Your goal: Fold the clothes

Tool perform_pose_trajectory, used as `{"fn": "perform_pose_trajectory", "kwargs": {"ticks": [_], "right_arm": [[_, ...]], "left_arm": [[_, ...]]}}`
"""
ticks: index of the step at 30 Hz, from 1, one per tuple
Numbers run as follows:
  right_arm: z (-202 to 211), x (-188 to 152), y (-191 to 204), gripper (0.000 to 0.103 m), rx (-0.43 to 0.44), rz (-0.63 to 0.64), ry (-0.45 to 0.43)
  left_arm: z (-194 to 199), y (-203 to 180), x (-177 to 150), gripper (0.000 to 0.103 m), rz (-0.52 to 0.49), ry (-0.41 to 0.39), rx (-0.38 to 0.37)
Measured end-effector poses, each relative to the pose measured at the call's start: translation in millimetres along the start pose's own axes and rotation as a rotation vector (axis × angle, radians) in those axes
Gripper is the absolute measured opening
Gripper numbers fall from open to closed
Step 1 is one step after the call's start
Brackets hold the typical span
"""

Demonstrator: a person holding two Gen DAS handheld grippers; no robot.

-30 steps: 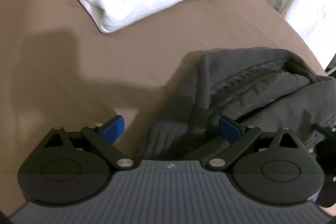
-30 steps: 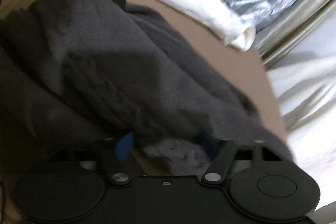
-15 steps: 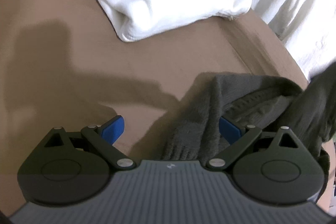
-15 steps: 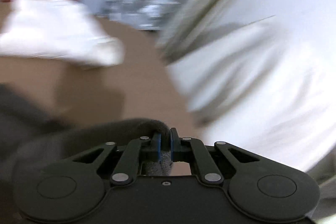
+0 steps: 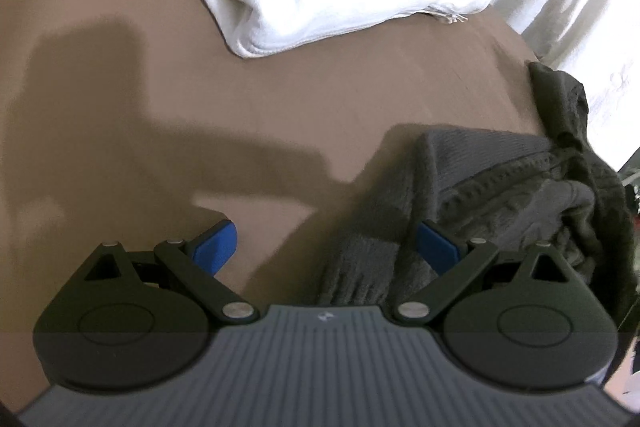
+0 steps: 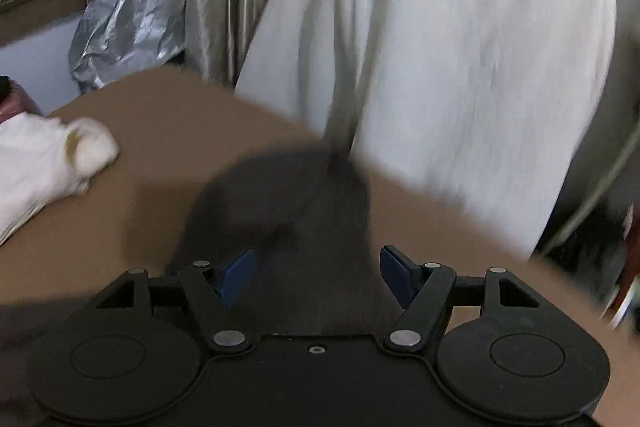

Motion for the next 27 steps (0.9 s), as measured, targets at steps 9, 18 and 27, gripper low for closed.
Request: {"fn": "perform_pose_trajectory", "kwargs": {"ticks": [9, 18, 27], "right_arm": [[-15, -110, -57, 0.075, 0.092, -0.062, 0.206], [-48, -156, -41, 0.101, 0.393, -0.228, 0.401], [-4, -147, -16, 0.018, 0.148, 0.047, 0.108]], "left_arm": [[-23, -19, -10, 0.102, -0.052, 0.06, 0.084], [-38, -38, -15, 0.1, -0.137, 0.053, 0.155], [-35, -112, -22, 0.016, -0.536, -0.107, 0.379]]}}
Point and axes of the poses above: each gripper's, at about its wrist camera, not at the fingertips, and z roughly against the way its jaws point, y to its left, x to its top, the point moved 3 cm from there along -z, roughly the way its jaws point, and after that the axes turned 14 degrees about -x, right-handed, at the moved point
